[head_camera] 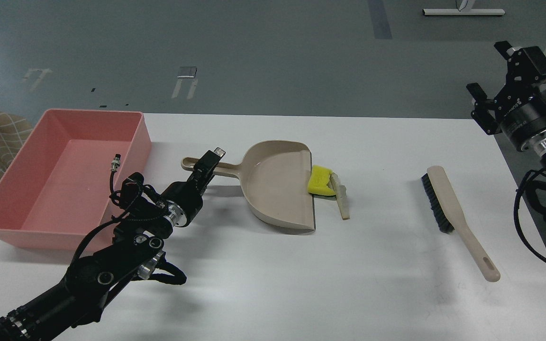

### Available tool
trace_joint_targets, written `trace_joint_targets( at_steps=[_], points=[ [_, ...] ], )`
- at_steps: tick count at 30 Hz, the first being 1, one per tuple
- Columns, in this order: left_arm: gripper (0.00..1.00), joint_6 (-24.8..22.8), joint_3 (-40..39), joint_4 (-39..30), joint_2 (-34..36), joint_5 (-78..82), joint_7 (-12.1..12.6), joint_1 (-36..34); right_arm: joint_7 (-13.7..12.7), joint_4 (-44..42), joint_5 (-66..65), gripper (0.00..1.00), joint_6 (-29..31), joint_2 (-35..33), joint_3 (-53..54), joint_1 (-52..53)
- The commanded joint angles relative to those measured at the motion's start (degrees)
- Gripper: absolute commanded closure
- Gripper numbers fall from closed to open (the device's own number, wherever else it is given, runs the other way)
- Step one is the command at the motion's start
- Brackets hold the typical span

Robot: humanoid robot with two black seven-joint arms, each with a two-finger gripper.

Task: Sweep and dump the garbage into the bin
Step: 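Grasp the beige dustpan handle with the left gripper, then grasp the wooden-handled brush with the right gripper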

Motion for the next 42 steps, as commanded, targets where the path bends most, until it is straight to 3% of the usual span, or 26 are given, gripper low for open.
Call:
trace_joint_targets(
  at_steps=[1,3,5,11,17,21,27,33,42],
  points=[
    [0.65,-0.2,0.0,-0.1,0.0,0.1,0.5,-0.1,0.0,0.1,0.0,0.00,0.0,-0.1,0.0,0.0],
    [0.78,-0.2,0.0,-0.1,0.0,0.1,0.8,-0.1,0.0,0.1,0.0,0.00,0.0,-0.1,0.0,0.1],
    [1.00,-0.3,0.0,-0.2,0.0,0.0,2.1,-0.1,0.0,0.1,0.0,0.00,0.0,0.0,0.0,0.1],
    [1.00,-0.3,0.0,-0.2,0.0,-0.4,3.2,-0.2,0.0,0.1,0.0,0.00,0.0,-0.3,0.0,0.1],
    [1.00,-0.2,-0.1,-0.7,0.0,-0.5,3.2,-0.2,0.0,2.7,0.1,0.00,0.4,-5.3,-0.4,-0.9],
    [1.00,-0.1,-0.2,-0.9,0.0,-0.7,3.2,-0.3,0.0,7.9,0.1,0.00,0.5,-14.4,-6.0,-3.4],
    [1.00,0.0,-0.3,-0.9,-0.1,-1.1,3.2,-0.2,0.2,18.7,-0.1,0.00,0.7,-35.6,-22.8,-4.9],
    [1.00,0.3,-0.2,-0.9,-1.1,-1.0,3.1,-0.3,0.8,24.9,-0.2,0.00,0.3,-46.8,-32.7,-5.7],
    [1.00,0.3,-0.2,-0.9,-1.9,-1.0,3.1,-0.8,0.7,29.9,-9.0,0.00,0.8,-51.1,-40.8,-5.9]
  ],
)
